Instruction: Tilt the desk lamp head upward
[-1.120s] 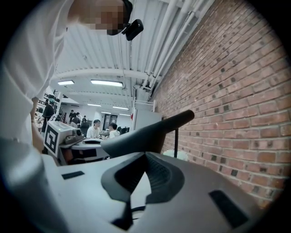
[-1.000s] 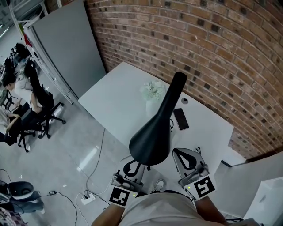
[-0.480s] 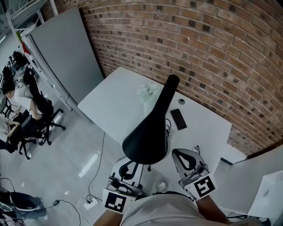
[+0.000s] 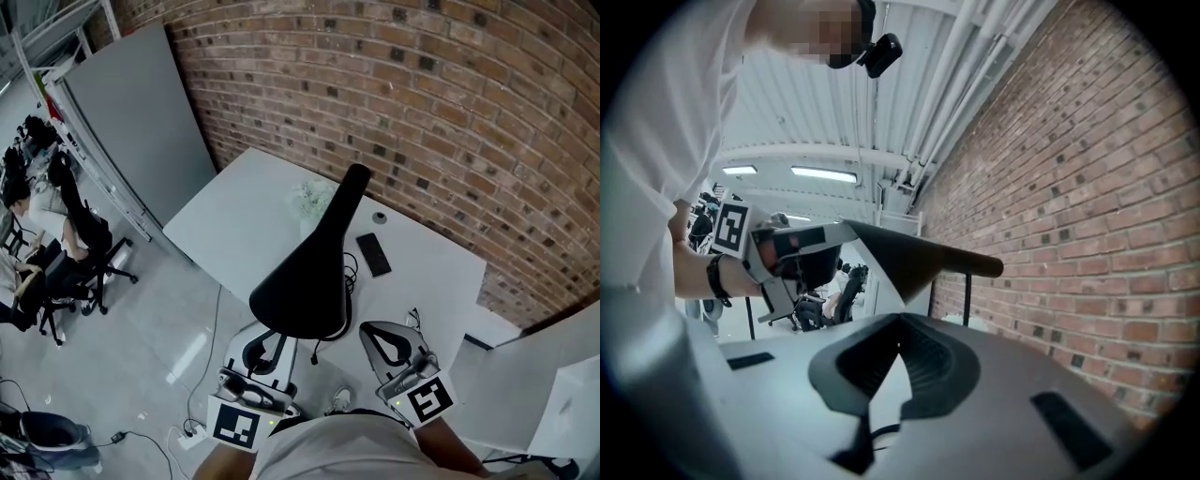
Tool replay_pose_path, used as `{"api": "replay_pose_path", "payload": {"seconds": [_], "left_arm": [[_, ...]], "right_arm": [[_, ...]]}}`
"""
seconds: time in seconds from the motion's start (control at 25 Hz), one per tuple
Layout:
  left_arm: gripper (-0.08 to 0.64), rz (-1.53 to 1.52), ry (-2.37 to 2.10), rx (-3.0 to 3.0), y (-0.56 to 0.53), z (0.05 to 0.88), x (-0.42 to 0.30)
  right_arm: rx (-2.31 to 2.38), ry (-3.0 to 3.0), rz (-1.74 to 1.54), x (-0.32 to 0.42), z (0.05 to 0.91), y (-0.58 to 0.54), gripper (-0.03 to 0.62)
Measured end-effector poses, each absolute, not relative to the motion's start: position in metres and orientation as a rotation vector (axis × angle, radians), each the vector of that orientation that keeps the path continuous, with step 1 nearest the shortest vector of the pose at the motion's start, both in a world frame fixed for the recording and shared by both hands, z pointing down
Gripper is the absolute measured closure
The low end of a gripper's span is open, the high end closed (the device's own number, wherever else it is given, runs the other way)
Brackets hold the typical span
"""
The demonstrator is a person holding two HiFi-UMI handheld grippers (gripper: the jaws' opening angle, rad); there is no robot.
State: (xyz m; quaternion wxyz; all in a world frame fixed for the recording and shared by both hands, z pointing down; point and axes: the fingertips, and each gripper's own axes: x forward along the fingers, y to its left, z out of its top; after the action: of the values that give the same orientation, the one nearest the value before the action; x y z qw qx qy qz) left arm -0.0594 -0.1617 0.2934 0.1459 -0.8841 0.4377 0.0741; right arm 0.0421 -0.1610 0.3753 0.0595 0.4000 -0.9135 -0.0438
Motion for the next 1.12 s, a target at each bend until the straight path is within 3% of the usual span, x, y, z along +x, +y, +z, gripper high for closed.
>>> {"api": "replay_pose_path", "payload": {"seconds": [1.12], "left_arm": [[0.557,0.348,1.286,-2.548,-0.160,0.271,-0.087]], "right_arm": [[1.120,-2.862,-0.038,0.006,0.376,-0.124,0.577]]}}
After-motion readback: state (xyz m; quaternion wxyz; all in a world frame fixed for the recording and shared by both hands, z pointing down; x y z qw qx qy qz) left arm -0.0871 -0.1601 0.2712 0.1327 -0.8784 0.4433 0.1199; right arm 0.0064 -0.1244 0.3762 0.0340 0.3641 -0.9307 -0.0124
